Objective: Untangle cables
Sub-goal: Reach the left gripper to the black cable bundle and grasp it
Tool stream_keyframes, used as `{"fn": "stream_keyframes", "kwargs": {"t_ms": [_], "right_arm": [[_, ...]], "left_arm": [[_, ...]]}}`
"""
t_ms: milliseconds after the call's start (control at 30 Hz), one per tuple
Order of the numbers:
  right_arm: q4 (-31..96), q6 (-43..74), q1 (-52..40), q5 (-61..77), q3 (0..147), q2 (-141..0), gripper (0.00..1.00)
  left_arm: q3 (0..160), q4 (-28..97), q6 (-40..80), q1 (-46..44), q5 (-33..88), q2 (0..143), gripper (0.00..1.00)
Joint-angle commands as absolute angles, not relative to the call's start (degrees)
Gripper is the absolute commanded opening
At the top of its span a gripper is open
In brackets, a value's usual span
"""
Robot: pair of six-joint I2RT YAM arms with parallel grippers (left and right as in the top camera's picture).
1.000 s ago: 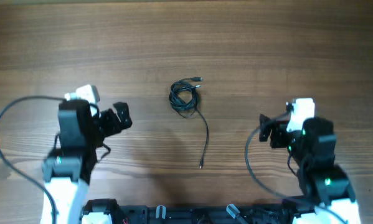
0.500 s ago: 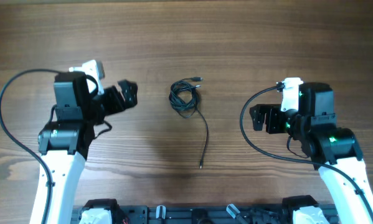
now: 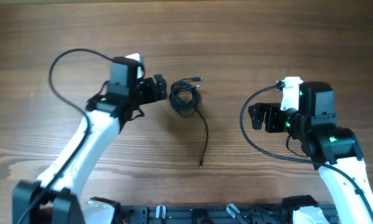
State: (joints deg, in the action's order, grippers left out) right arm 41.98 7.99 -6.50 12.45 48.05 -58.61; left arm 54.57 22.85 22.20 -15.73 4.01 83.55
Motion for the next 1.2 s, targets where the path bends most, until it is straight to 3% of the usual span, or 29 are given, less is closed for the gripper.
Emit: {"fn": "stream_keyframes", "kwargs": {"t_ms": [0, 167, 267, 333, 433, 533, 633, 700, 1167], "right_arm": [[41.6, 9.2, -6.8, 13.4, 49.3, -58.9, 1.0], [41.6, 9.2, -6.8, 13.4, 49.3, -58.9, 1.0], [41.6, 9.1, -6.8, 13.4, 49.3, -58.9, 1.0], [41.6, 9.2, -6.8, 13.4, 49.3, -58.9, 1.0], [41.6, 9.2, -6.8, 13.4, 49.3, -58.9, 1.0], [41.6, 9.2, -6.8, 13.4, 49.3, -58.9, 1.0], [41.6, 9.6, -6.8, 13.4, 49.3, -58.9, 1.0], [41.6, 9.6, -6.8, 13.5, 49.3, -58.9, 1.0], [41.4, 16.7, -6.8, 18.2, 49.2, -60.2, 1.0]], "left_arm": [[57.8, 22.4, 22.7, -19.1, -3.4, 89.8, 0.95], [57.9, 17.6, 22.7, -23.2, -3.8, 97.9, 0.94], [57.9, 15.3, 22.7, -24.3, -3.8, 101.3, 0.84], [57.9, 14.5, 22.8, -24.8, -3.7, 103.3, 0.7], [57.8, 14.9, 22.8, -25.2, -3.7, 104.7, 0.3], [57.8, 15.9, 22.8, -26.1, -3.7, 104.7, 0.18], [57.8, 16.1, 22.8, -27.4, -3.7, 104.7, 0.18], [57.8, 16.1, 22.8, -28.4, -2.3, 104.7, 0.05], [59.4, 16.0, 29.4, -22.8, 25.3, 87.3, 0.04]]}}
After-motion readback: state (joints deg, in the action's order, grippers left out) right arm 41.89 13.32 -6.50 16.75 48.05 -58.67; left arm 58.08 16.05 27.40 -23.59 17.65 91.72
